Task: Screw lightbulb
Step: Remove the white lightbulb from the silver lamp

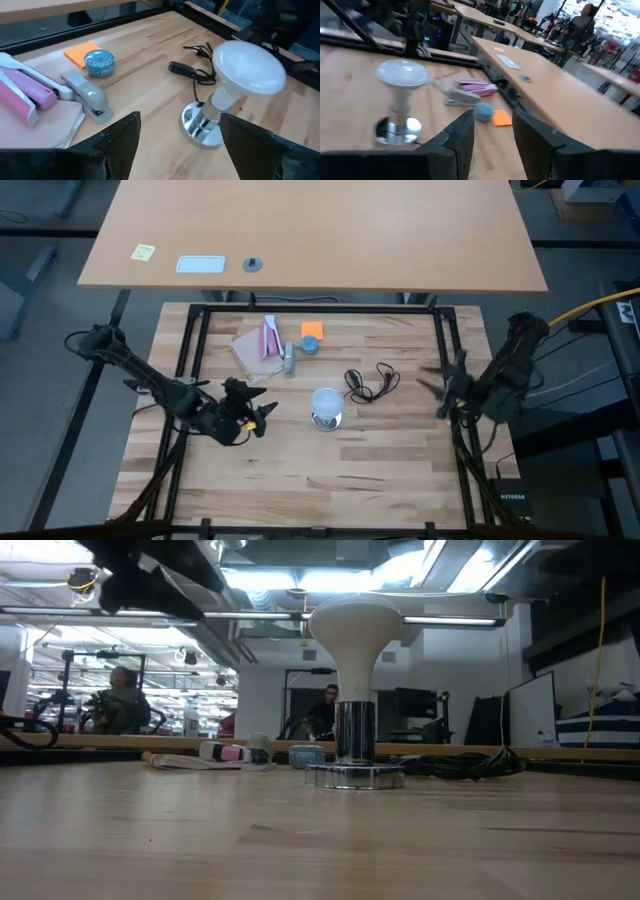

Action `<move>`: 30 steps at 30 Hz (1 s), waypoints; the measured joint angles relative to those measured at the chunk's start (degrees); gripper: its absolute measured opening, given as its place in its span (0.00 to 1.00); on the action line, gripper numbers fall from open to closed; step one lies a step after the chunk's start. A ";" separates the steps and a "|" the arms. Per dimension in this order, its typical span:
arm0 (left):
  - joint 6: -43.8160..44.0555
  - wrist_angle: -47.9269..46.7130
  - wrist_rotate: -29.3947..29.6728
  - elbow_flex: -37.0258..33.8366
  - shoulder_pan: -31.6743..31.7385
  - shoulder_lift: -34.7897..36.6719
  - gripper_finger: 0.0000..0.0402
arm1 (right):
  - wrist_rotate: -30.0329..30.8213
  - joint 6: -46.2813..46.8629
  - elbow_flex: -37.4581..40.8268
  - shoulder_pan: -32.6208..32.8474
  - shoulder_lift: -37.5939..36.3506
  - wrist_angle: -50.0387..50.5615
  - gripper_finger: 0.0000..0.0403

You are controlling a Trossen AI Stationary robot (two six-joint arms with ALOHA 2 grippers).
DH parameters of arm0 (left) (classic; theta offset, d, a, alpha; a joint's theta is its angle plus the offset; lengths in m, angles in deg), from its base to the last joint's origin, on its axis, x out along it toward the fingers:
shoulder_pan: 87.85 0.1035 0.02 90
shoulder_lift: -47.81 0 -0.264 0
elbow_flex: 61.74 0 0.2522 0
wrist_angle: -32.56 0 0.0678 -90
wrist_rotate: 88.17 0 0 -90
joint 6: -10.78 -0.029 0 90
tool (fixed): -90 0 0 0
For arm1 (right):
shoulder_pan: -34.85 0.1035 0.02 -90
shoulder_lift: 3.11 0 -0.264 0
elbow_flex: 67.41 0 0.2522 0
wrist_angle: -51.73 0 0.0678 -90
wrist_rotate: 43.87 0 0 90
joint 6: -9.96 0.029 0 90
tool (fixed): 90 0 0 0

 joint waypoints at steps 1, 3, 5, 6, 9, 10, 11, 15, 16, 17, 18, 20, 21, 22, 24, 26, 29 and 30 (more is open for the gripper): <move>0.24 0.88 0.00 0.00 0.48 -0.81 0.66 | -0.38 0.00 2.57 0.00 0.06 -4.56 0.34; 0.46 2.51 0.00 0.00 1.42 -2.06 0.66 | -1.50 0.02 7.28 0.00 0.65 -12.36 0.34; 0.47 3.91 0.00 0.00 2.05 -2.88 0.66 | -1.99 0.02 10.69 -0.02 1.78 -18.88 0.34; 0.37 4.34 -0.02 0.00 2.21 -3.18 0.66 | -1.94 0.07 12.19 0.00 2.57 -21.57 0.34; -0.06 4.87 -0.11 0.02 2.34 -3.79 0.66 | -1.85 1.67 15.45 -0.02 5.28 -29.18 0.34; -0.06 4.80 -0.14 0.02 2.34 -3.89 0.66 | -1.40 2.80 16.28 -0.03 6.31 -31.16 0.34; -0.06 4.77 -0.16 0.01 2.34 -3.92 0.66 | -0.38 4.01 16.90 -0.15 7.48 -32.85 0.34; -0.91 4.69 -0.16 0.02 2.34 -3.90 0.66 | 0.54 9.24 17.69 -2.38 12.74 -35.82 0.34; -0.93 4.69 -0.17 0.02 2.34 -3.90 0.66 | 0.16 9.89 17.69 -3.29 14.17 -36.54 0.34; -0.93 4.72 -0.20 0.01 2.34 -3.90 0.66 | -0.73 10.51 17.69 -4.33 15.68 -37.38 0.34; -0.93 4.72 -0.34 0.01 2.34 -3.90 0.66 | -1.86 10.81 17.69 -5.49 17.30 -38.47 0.34; -1.34 4.69 -0.51 0.00 2.34 -3.90 0.66 | -5.07 10.82 17.69 -7.93 20.54 -41.39 0.34; -1.76 4.69 -0.52 0.02 2.25 -3.90 0.66 | -7.01 10.68 17.69 -9.19 22.04 -43.12 0.34; -2.44 4.69 -0.52 0.00 2.15 -3.90 0.66 | -8.76 10.54 17.69 -10.50 23.57 -44.73 0.34; -3.45 4.67 -0.61 0.01 2.00 -3.90 0.66 | -11.64 10.50 17.69 -12.79 26.40 -47.35 0.34; -4.65 4.69 -0.60 0.02 1.91 -3.88 0.66 | -13.76 10.49 17.69 -14.87 28.50 -49.96 0.34; -6.15 4.63 -0.96 0.02 1.91 -3.89 0.66 | -17.06 10.45 17.69 -17.57 30.31 -51.68 0.34; -6.34 4.65 -1.01 0.00 1.91 -3.89 0.66 | -18.22 10.40 17.69 -18.43 30.53 -51.89 0.34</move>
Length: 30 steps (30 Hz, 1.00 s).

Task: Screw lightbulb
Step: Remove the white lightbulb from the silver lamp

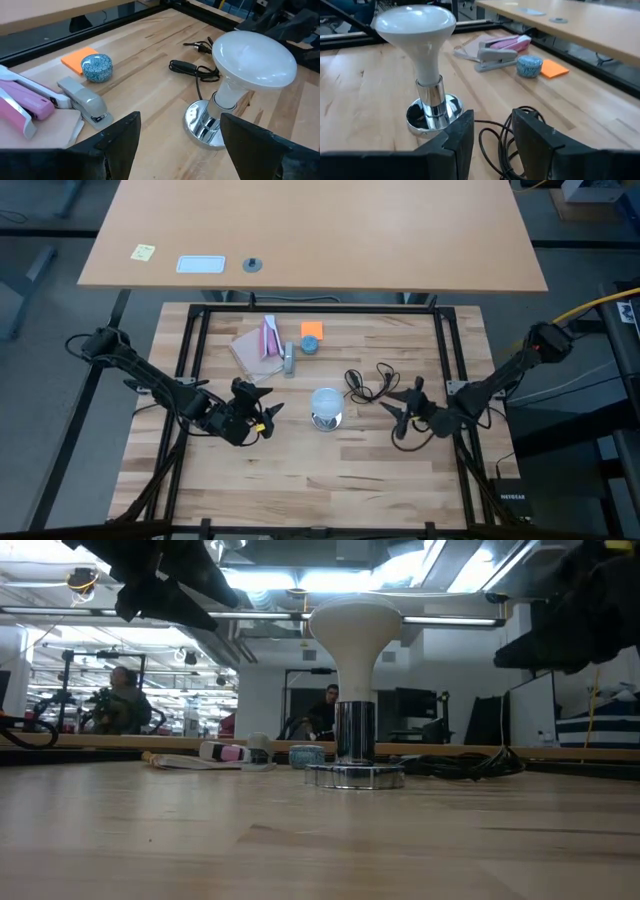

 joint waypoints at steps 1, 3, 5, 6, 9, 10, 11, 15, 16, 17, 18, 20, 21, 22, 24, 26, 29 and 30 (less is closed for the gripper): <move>-0.04 -0.02 -0.04 0.02 0.00 0.00 0.66 | -1.27 0.00 0.00 -0.85 0.12 -0.27 0.34; -0.06 -0.02 -0.04 0.02 0.00 0.02 0.66 | -3.63 -0.02 0.00 -2.53 0.16 -0.34 0.34; -0.19 -0.03 -0.06 0.01 0.00 0.02 0.66 | -5.91 -0.02 0.00 -4.32 0.16 -0.40 0.34; -0.19 -0.06 -0.06 0.01 0.00 0.02 0.66 | -7.35 -0.03 0.00 -5.18 0.16 -0.41 0.34; -0.19 -0.21 -0.06 0.00 0.00 0.02 0.66 | -12.77 -0.07 0.00 -7.86 0.16 -0.39 0.35; -0.19 -0.24 -0.06 0.02 0.00 0.02 0.66 | -14.70 -0.15 0.00 -8.79 0.16 -0.39 0.36; -0.19 -0.26 -0.06 0.00 0.00 0.02 0.66 | -16.49 -0.47 0.00 -9.63 0.16 -0.39 0.38; -0.19 -0.59 -0.06 0.02 0.11 0.06 0.66 | -20.09 -3.05 0.00 -12.70 0.16 -0.44 0.48; -0.19 -0.59 -0.06 0.02 0.11 0.06 0.66 | -20.20 -3.49 0.00 -13.38 0.16 -0.55 0.51; -0.19 -0.59 -0.06 0.02 0.11 0.06 0.66 | -20.24 -4.20 0.00 -14.00 0.16 -0.80 0.53; -0.19 -0.56 -0.06 0.00 0.11 0.06 0.66 | -20.34 -4.49 0.00 -14.60 0.16 -1.23 0.56; -0.17 -0.56 -0.06 0.02 0.11 0.06 0.66 | -21.50 -4.88 0.00 -15.64 0.16 -2.54 0.60; -0.15 -0.54 -0.06 0.02 0.11 0.06 0.66 | -22.53 -5.42 0.00 -16.01 0.16 -3.43 0.61; 0.21 -0.52 -0.06 0.02 0.11 0.06 0.66 | -23.52 -6.24 0.00 -16.30 0.16 -4.18 0.61; 0.63 0.06 -0.02 0.02 0.11 -0.63 0.66 | -24.25 -7.61 0.00 -16.13 0.16 -4.83 0.62; 0.76 0.77 -0.02 0.02 0.11 -2.26 0.66 | -24.25 -7.82 0.00 -16.13 0.16 -4.89 0.61; 1.54 5.53 -0.08 0.00 0.00 -6.46 0.66 | -22.59 -7.61 0.00 -16.13 0.16 -4.69 0.59; 1.13 8.07 -0.03 0.00 0.00 -7.90 0.66 | -21.52 -7.59 0.00 -16.13 0.16 -4.69 0.58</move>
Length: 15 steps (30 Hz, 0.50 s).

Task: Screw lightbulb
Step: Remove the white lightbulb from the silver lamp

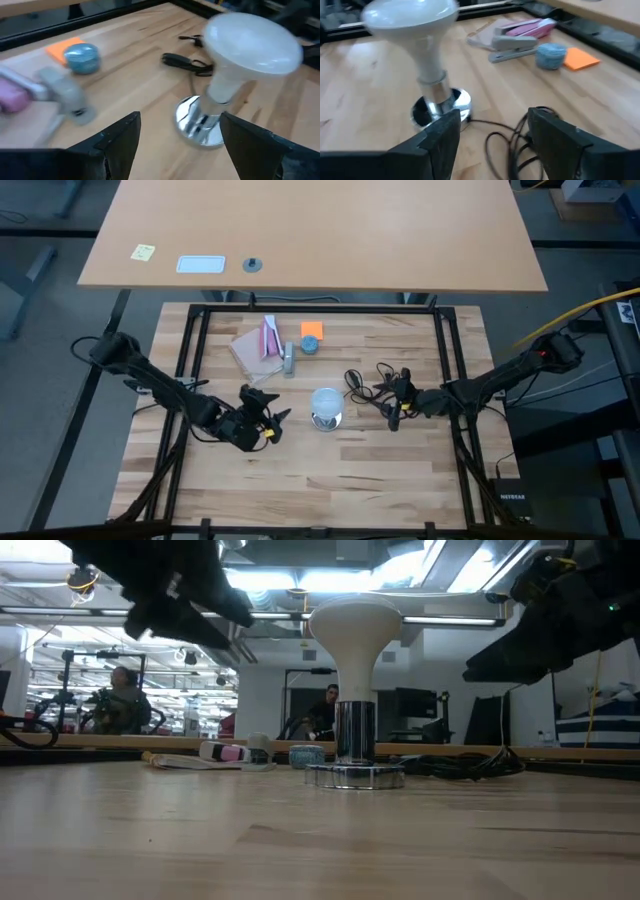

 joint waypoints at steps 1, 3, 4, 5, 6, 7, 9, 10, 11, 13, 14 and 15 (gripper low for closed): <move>-1.24 2.94 0.00 0.00 0.09 -1.62 0.66 | 0.93 0.02 0.00 0.00 0.00 0.00 0.57; -4.33 8.70 0.12 0.00 0.45 -4.93 0.66 | 2.28 0.03 0.00 0.00 0.00 0.00 0.57; -5.65 11.70 0.07 0.01 0.70 -6.59 0.66 | 2.46 0.05 0.00 0.00 0.00 0.00 0.56; -6.92 14.44 0.13 0.00 1.02 -8.28 0.66 | 2.71 0.05 0.00 0.00 0.00 0.02 0.56; -8.00 17.47 0.23 0.00 1.37 -10.04 0.66 | 2.80 0.05 0.00 0.00 0.00 0.02 0.56; -9.11 20.50 0.33 0.00 1.68 -11.75 0.66 | 2.80 0.05 0.00 0.00 0.00 0.02 0.56; -12.78 26.64 0.46 0.00 2.61 -15.23 0.66 | 2.63 0.09 0.00 0.00 0.00 0.02 0.56; -14.51 29.70 0.44 0.00 3.10 -16.81 0.66 | 2.09 0.12 0.00 0.00 0.00 0.04 0.56; -16.08 32.60 0.42 0.00 3.62 -18.45 0.66 | 1.65 0.14 0.00 0.00 0.01 0.05 0.56; -18.65 38.13 0.43 0.00 4.45 -21.26 0.66 | 1.35 0.15 0.00 0.02 0.49 0.18 0.56; -19.99 40.45 0.41 0.00 4.74 -22.37 0.66 | 1.31 0.14 0.00 0.02 0.81 0.39 0.56; -21.45 42.44 0.24 -0.04 5.04 -23.28 0.66 | 1.31 0.14 0.00 0.02 1.13 0.51 0.56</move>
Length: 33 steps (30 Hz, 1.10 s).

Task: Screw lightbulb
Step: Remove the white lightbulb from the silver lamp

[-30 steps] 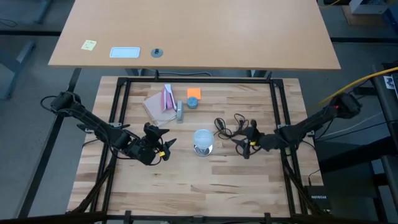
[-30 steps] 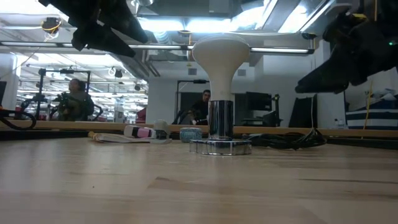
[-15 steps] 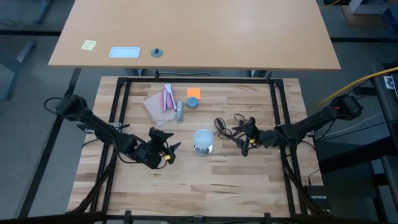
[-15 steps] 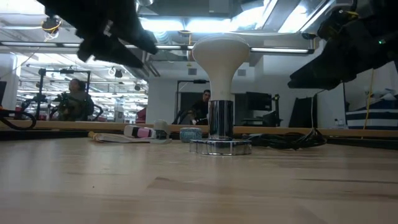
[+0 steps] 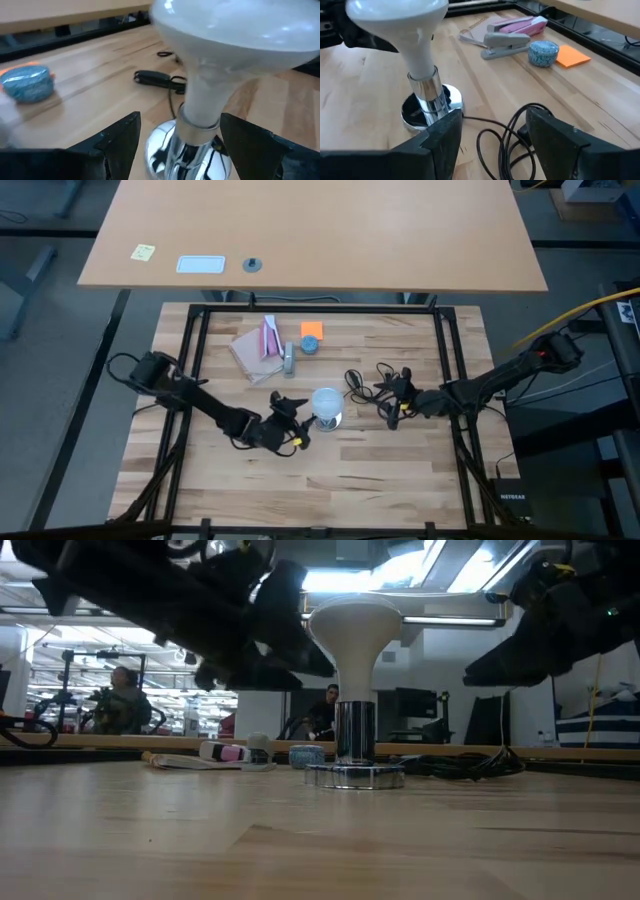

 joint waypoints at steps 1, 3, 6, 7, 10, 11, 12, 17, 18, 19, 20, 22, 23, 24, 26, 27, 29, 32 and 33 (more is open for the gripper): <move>-1.33 1.92 -0.35 -0.01 0.22 -0.69 0.66 | 0.02 0.02 0.00 0.00 0.43 0.04 0.56; -3.33 3.48 -0.92 -0.01 0.52 -1.08 0.66 | 0.00 0.02 0.00 0.00 1.76 0.10 0.56; -3.69 3.94 -2.69 -0.01 1.19 -1.11 0.66 | 0.01 0.04 0.04 0.00 4.23 -0.05 0.56; -3.75 4.58 -3.76 -0.01 1.40 -1.13 0.66 | 0.00 0.17 0.04 0.00 5.25 -0.04 0.56; -4.91 7.08 -9.48 0.06 2.58 -1.39 0.66 | 0.00 1.73 0.04 0.00 8.33 -1.67 0.56; -5.29 7.45 -10.64 0.06 2.94 -1.60 0.66 | 0.01 1.95 0.04 0.00 9.55 -2.77 0.56; -5.77 8.13 -11.05 0.04 3.37 -2.01 0.66 | 0.00 2.03 0.04 0.00 10.81 -3.91 0.56; -6.69 12.89 -12.00 0.07 5.47 -3.79 0.66 | 0.00 2.01 0.02 0.00 16.29 -10.77 0.56; -6.71 13.24 -12.46 0.04 5.82 -4.23 0.66 | 0.00 2.00 0.02 0.00 17.25 -12.00 0.56; -6.78 14.03 -12.93 0.04 6.09 -4.57 0.66 | 0.00 2.01 -0.05 0.00 18.21 -13.21 0.56; -7.09 14.38 -13.32 0.04 6.30 -4.76 0.66 | 0.00 2.01 -0.07 0.00 19.03 -13.95 0.56; -7.83 16.12 -14.16 0.06 6.74 -5.40 0.66 | 0.00 2.02 -0.12 0.00 20.52 -15.30 0.56; -7.91 16.81 -14.53 0.06 6.84 -5.81 0.66 | 0.00 1.99 -0.22 0.01 21.17 -15.58 0.56; -7.89 17.60 -14.79 0.06 6.94 -6.28 0.66 | 0.00 1.99 -0.40 0.01 21.83 -15.95 0.56; -8.01 18.51 -14.90 0.04 6.84 -6.79 0.66 | 0.00 2.00 -0.90 0.01 22.66 -15.89 0.56; -8.02 18.88 -14.86 0.04 6.70 -6.84 0.66 | 0.00 1.99 -1.16 0.00 23.00 -15.98 0.56; -8.16 19.17 -14.85 0.04 6.33 -6.84 0.66 | -0.02 1.99 -1.44 0.02 23.41 -15.96 0.56; -9.19 19.03 -14.89 0.04 5.75 -6.84 0.66 | 0.00 1.60 -1.62 0.02 23.52 -15.98 0.56; -9.41 19.48 -14.87 0.04 5.59 -7.02 0.66 | 0.00 1.55 -1.66 0.01 23.52 -16.00 0.56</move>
